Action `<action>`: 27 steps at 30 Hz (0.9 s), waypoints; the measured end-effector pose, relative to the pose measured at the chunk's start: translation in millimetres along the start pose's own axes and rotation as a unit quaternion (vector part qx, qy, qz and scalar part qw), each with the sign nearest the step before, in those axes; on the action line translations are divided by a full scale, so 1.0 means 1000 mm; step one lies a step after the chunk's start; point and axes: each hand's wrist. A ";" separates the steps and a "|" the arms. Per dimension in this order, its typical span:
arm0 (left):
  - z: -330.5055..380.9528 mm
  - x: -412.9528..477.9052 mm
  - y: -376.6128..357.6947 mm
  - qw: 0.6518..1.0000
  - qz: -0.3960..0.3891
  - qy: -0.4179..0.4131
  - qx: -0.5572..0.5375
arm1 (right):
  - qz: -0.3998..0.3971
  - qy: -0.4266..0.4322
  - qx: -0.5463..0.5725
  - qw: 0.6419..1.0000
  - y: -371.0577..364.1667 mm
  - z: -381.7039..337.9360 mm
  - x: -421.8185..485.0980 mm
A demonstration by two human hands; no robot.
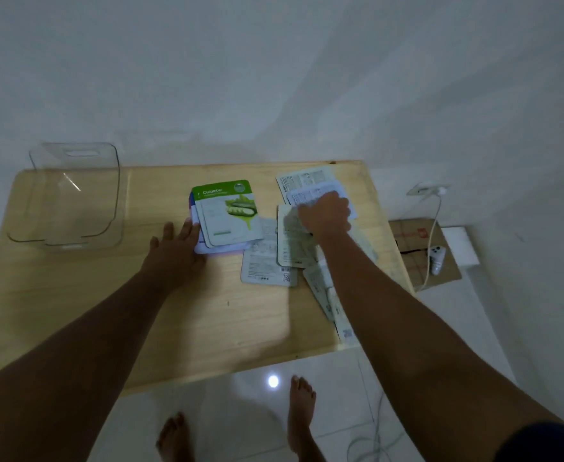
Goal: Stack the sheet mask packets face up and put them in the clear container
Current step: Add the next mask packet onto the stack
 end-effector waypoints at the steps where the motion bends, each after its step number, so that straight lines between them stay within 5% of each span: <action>1: 0.000 0.000 0.000 1.000 0.002 0.001 -0.001 | -0.005 -0.040 -0.041 0.998 0.003 0.011 0.008; 5: 0.000 -0.003 -0.002 1.000 0.018 0.000 -0.004 | -0.018 -0.022 -0.102 0.994 0.001 0.036 0.018; 13: -0.002 -0.003 -0.005 1.000 0.023 0.005 -0.015 | -0.048 0.065 0.009 0.997 -0.003 0.025 0.040; 27: 0.000 -0.005 -0.008 0.999 0.038 0.006 -0.028 | -0.020 -0.075 0.136 0.988 -0.002 0.030 0.041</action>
Point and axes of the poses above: each hand's wrist, its own x-axis towards the middle knuckle, its own y-axis out of the back of the hand, z = x × y, and after that the axes turned 12 degrees about z, right-handed
